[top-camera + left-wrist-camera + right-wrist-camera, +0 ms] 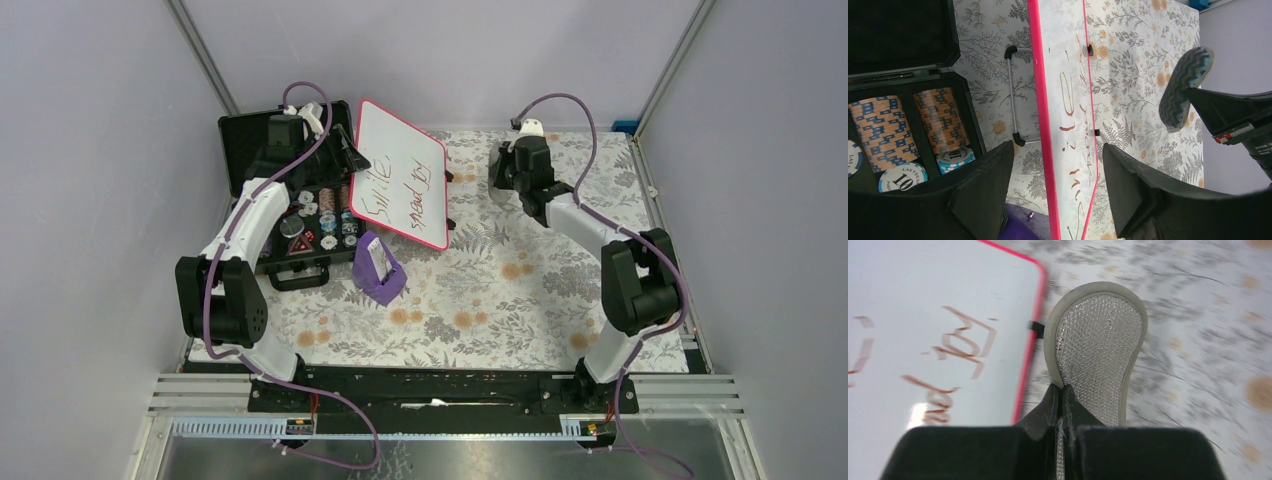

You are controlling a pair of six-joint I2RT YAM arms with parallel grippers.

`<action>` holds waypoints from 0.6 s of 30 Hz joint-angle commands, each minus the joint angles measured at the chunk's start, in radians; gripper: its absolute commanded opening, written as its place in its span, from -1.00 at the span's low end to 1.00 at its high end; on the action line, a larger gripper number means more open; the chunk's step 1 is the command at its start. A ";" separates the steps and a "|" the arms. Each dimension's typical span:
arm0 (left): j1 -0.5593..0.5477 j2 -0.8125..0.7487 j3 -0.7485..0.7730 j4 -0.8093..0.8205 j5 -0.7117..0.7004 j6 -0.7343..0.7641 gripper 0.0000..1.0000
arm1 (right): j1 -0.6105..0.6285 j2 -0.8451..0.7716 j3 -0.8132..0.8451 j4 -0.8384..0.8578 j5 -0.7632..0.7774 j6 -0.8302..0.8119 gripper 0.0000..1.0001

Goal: Erase the whiteboard

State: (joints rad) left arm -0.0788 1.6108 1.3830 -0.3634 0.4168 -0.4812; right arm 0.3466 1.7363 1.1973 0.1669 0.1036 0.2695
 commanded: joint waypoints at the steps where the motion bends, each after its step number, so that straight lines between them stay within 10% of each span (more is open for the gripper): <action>1: 0.000 -0.019 0.012 0.034 -0.031 0.020 0.35 | 0.000 0.050 0.011 0.239 -0.338 0.061 -1.00; 18: 0.007 0.010 0.008 0.029 -0.050 0.005 -0.33 | 0.001 0.435 0.481 0.146 -0.440 0.183 -1.00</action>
State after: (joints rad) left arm -0.0769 1.6131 1.3830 -0.3645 0.3691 -0.4736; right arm 0.3466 2.0750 1.5074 0.3454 -0.3008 0.4160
